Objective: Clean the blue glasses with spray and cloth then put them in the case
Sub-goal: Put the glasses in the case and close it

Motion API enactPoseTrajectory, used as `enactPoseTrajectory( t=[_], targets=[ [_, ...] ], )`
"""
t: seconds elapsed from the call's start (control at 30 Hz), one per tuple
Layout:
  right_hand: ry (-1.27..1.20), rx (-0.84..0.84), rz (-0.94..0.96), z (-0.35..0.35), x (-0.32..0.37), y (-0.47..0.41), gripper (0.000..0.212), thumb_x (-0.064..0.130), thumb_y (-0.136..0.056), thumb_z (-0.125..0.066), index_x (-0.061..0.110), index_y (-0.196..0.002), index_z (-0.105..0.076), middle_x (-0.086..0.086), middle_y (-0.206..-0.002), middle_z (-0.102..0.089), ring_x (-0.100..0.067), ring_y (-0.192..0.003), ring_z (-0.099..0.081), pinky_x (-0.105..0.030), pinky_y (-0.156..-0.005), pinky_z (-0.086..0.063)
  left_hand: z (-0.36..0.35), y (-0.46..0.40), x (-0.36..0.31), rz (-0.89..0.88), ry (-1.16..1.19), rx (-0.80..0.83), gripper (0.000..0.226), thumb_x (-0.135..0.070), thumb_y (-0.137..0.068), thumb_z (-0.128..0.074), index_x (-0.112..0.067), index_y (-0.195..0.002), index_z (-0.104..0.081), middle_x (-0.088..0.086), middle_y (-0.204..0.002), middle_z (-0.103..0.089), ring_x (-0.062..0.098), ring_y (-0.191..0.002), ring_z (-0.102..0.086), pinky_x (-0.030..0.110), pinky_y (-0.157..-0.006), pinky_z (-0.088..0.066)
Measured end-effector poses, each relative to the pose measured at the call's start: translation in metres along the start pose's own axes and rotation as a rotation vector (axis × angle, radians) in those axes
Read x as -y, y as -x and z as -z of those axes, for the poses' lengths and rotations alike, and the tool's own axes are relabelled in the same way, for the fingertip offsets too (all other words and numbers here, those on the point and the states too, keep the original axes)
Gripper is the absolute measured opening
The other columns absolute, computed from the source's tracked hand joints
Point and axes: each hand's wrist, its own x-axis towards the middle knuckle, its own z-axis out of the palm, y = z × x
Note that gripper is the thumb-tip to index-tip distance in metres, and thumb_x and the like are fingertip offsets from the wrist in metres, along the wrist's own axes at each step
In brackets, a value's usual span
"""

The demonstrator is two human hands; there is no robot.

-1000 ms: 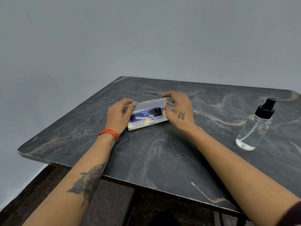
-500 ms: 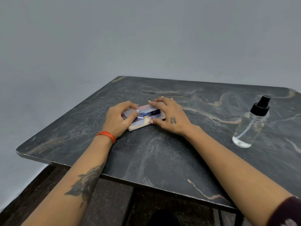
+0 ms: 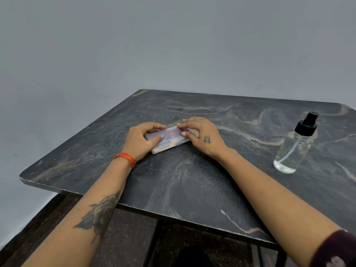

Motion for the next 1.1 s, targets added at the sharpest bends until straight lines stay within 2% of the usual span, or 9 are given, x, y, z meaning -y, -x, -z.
enactPoseTrajectory(
  t=[0.13,0.27,0.53,0.67,0.73,0.83,0.93,1.0,1.1],
  targets=[
    [0.001,-0.007,-0.007,0.001,0.002,0.001,0.026,0.021,-0.086,-0.064,0.021,-0.112,-0.067,0.001,-0.121,-0.064,-0.017,-0.118,-0.049,-0.025,-0.102,-0.03,0.0,0.0,0.0,0.036,-0.008,0.021,0.023,-0.01,-0.079,-0.069,-0.023,-0.098,-0.07,-0.004,-0.095,-0.069,-0.004,-0.084,-0.059,0.006,-0.076,-0.043],
    [-0.011,-0.008,-0.012,0.002,0.004,0.001,0.026,0.02,-0.085,-0.065,0.02,-0.11,-0.068,0.001,-0.119,-0.064,-0.017,-0.117,-0.051,-0.025,-0.102,-0.03,0.0,0.0,-0.001,0.053,-0.003,0.046,0.022,-0.011,-0.08,-0.068,-0.023,-0.097,-0.069,-0.006,-0.093,-0.068,-0.003,-0.083,-0.058,0.005,-0.073,-0.043],
    [-0.012,0.01,-0.04,0.005,0.008,0.002,0.026,0.02,-0.084,-0.066,0.021,-0.11,-0.067,0.001,-0.121,-0.063,-0.017,-0.121,-0.047,-0.028,-0.105,-0.03,0.001,0.0,-0.005,0.051,-0.028,0.07,0.02,-0.011,-0.08,-0.067,-0.022,-0.097,-0.068,-0.014,-0.088,-0.063,-0.011,-0.076,-0.054,0.002,-0.069,-0.039],
    [-0.02,0.02,-0.048,0.006,0.01,0.004,0.026,0.019,-0.085,-0.064,0.02,-0.111,-0.066,0.0,-0.121,-0.062,-0.017,-0.121,-0.046,-0.023,-0.101,-0.027,0.001,0.001,-0.005,0.038,-0.042,0.077,0.019,-0.011,-0.081,-0.066,-0.022,-0.097,-0.067,-0.011,-0.09,-0.063,-0.01,-0.077,-0.054,0.001,-0.069,-0.038],
    [0.0,0.03,-0.05,0.004,0.01,0.005,0.029,0.022,-0.086,-0.063,0.022,-0.115,-0.064,-0.002,-0.123,-0.06,-0.019,-0.122,-0.046,-0.027,-0.104,-0.03,0.0,0.002,-0.007,0.036,-0.05,0.082,0.019,-0.018,-0.08,-0.065,-0.022,-0.098,-0.066,-0.01,-0.093,-0.063,-0.007,-0.081,-0.056,0.002,-0.07,-0.038],
    [0.027,-0.012,-0.154,0.004,0.013,0.007,0.045,0.031,-0.084,-0.064,0.023,-0.127,-0.053,-0.006,-0.132,-0.049,-0.021,-0.125,-0.043,-0.034,-0.104,-0.035,0.002,0.003,-0.009,0.075,-0.044,0.11,0.036,-0.035,-0.069,-0.061,-0.025,-0.103,-0.065,-0.01,-0.103,-0.063,-0.001,-0.093,-0.055,0.012,-0.077,-0.039],
    [0.079,-0.075,-0.313,0.01,0.014,0.005,0.052,0.035,-0.08,-0.067,0.013,-0.125,-0.052,-0.009,-0.126,-0.054,-0.025,-0.117,-0.049,-0.033,-0.096,-0.038,0.006,0.006,-0.012,0.116,-0.054,0.192,0.065,-0.054,-0.057,-0.066,-0.028,-0.116,-0.058,-0.014,-0.114,-0.055,0.0,-0.103,-0.05,0.011,-0.083,-0.036],
    [0.097,-0.049,-0.407,0.011,0.013,0.002,0.047,0.035,-0.08,-0.067,0.011,-0.119,-0.058,-0.009,-0.119,-0.061,-0.025,-0.109,-0.055,-0.033,-0.089,-0.042,0.006,0.008,-0.013,0.124,-0.111,0.248,0.074,-0.051,-0.056,-0.071,-0.028,-0.123,-0.052,-0.013,-0.12,-0.05,0.004,-0.107,-0.047,0.012,-0.085,-0.033],
    [0.066,-0.027,-0.461,0.012,0.015,0.0,0.039,0.033,-0.079,-0.068,0.011,-0.111,-0.063,-0.007,-0.112,-0.066,-0.024,-0.101,-0.06,-0.031,-0.082,-0.046,0.005,0.007,-0.012,0.117,-0.18,0.231,0.068,-0.034,-0.065,-0.079,-0.024,-0.126,-0.051,-0.004,-0.126,-0.05,0.01,-0.113,-0.045,0.02,-0.093,-0.031]
  ],
)
